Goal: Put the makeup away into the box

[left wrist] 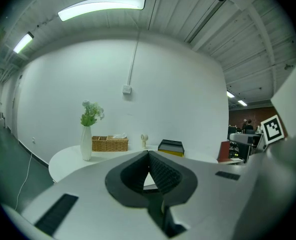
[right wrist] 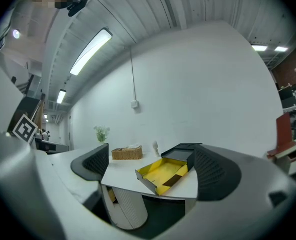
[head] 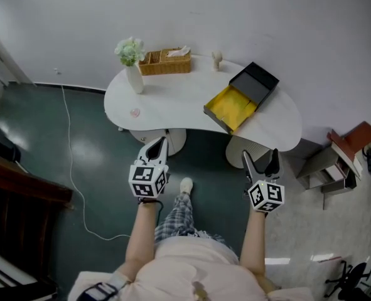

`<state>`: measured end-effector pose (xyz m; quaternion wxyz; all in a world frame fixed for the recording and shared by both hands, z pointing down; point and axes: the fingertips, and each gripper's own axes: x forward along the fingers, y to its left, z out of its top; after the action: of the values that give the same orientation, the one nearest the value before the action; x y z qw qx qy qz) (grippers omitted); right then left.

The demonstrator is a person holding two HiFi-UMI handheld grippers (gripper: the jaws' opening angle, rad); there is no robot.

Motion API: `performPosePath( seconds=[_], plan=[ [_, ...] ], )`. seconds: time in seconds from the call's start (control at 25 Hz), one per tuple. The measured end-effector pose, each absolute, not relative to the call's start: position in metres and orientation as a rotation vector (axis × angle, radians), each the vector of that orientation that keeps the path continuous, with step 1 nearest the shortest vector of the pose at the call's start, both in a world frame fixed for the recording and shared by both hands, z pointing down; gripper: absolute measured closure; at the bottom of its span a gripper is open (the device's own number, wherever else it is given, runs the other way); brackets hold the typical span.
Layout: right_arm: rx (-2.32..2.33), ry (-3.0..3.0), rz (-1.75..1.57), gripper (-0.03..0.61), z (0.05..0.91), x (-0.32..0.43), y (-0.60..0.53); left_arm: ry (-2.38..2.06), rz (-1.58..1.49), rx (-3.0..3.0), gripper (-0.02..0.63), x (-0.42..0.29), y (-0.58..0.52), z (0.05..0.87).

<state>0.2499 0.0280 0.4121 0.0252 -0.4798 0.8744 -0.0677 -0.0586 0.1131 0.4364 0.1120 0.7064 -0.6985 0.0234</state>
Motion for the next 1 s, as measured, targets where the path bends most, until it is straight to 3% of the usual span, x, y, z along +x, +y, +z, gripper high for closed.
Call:
performPosePath(
  seconds=[1.0],
  plan=[
    [-1.544, 2.699, -0.212, 0.058, 0.407, 0.136, -0.208, -1.892, 0.120, 2.224, 0.588, -0.144, -0.152, 0.431]
  ],
)
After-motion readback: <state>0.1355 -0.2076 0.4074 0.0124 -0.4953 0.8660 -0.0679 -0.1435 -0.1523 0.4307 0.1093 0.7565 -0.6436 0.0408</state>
